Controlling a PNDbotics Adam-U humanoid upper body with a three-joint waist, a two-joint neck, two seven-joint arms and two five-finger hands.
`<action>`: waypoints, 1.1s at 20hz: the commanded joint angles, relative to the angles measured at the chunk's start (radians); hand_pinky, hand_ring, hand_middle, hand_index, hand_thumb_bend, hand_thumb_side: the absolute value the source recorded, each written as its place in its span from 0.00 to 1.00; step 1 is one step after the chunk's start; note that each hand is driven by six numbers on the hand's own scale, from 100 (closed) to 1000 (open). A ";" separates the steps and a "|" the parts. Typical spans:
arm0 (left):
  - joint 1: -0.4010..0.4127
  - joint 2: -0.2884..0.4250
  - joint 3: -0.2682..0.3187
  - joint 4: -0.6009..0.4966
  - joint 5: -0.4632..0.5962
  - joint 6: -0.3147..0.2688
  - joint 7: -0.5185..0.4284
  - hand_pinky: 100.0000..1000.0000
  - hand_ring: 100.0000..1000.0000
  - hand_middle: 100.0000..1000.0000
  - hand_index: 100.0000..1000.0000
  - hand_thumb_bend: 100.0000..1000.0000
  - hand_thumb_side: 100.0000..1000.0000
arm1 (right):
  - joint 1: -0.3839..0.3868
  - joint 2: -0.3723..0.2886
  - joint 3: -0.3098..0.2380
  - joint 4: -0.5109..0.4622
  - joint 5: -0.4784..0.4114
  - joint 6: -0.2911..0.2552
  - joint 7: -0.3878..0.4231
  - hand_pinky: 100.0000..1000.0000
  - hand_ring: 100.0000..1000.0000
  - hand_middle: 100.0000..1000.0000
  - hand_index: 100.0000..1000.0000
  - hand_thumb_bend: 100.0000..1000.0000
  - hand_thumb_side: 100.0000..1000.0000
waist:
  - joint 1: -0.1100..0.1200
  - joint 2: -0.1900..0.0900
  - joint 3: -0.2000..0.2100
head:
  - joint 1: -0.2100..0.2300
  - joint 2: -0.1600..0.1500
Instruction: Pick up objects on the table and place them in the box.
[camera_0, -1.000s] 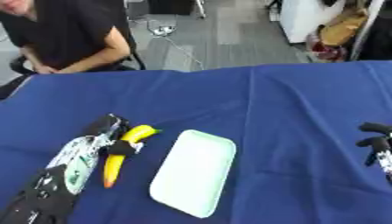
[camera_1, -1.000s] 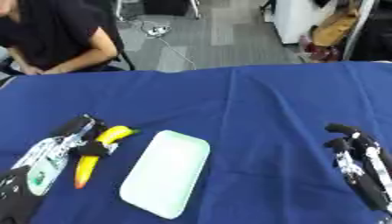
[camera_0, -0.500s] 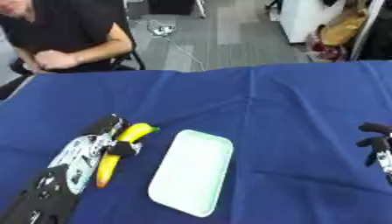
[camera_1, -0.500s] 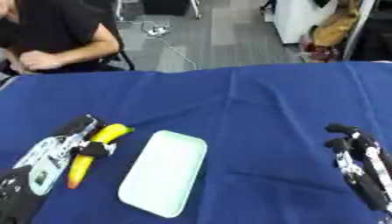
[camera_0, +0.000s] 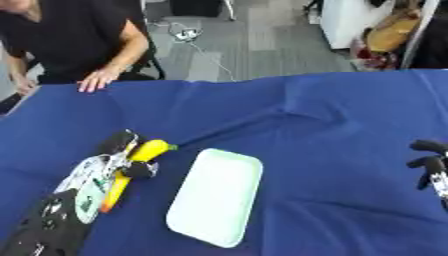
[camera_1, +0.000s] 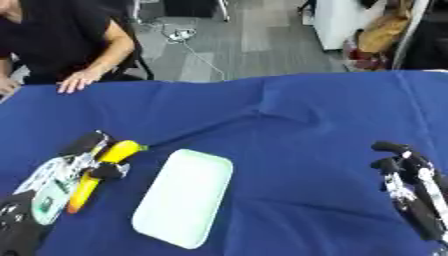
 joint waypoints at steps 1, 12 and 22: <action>-0.002 0.018 -0.002 -0.016 0.009 0.009 0.003 0.00 0.00 0.00 0.29 0.00 0.17 | -0.005 -0.022 -0.004 -0.024 -0.005 -0.002 0.001 0.31 0.60 0.74 0.85 0.00 0.79 | -0.004 -0.013 0.002 | -0.003 -0.013; -0.002 0.017 -0.004 -0.039 0.022 0.014 0.014 0.00 0.00 0.00 0.28 0.00 0.17 | -0.004 -0.022 -0.004 -0.023 -0.005 -0.001 0.001 0.31 0.60 0.74 0.85 0.00 0.79 | -0.005 -0.014 0.002 | -0.005 -0.015; -0.006 0.036 0.004 -0.208 0.062 0.005 0.014 0.00 0.00 0.00 0.26 0.00 0.18 | 0.000 -0.023 -0.005 -0.023 -0.006 0.000 0.000 0.31 0.60 0.74 0.85 0.00 0.79 | -0.004 -0.019 0.005 | -0.012 -0.015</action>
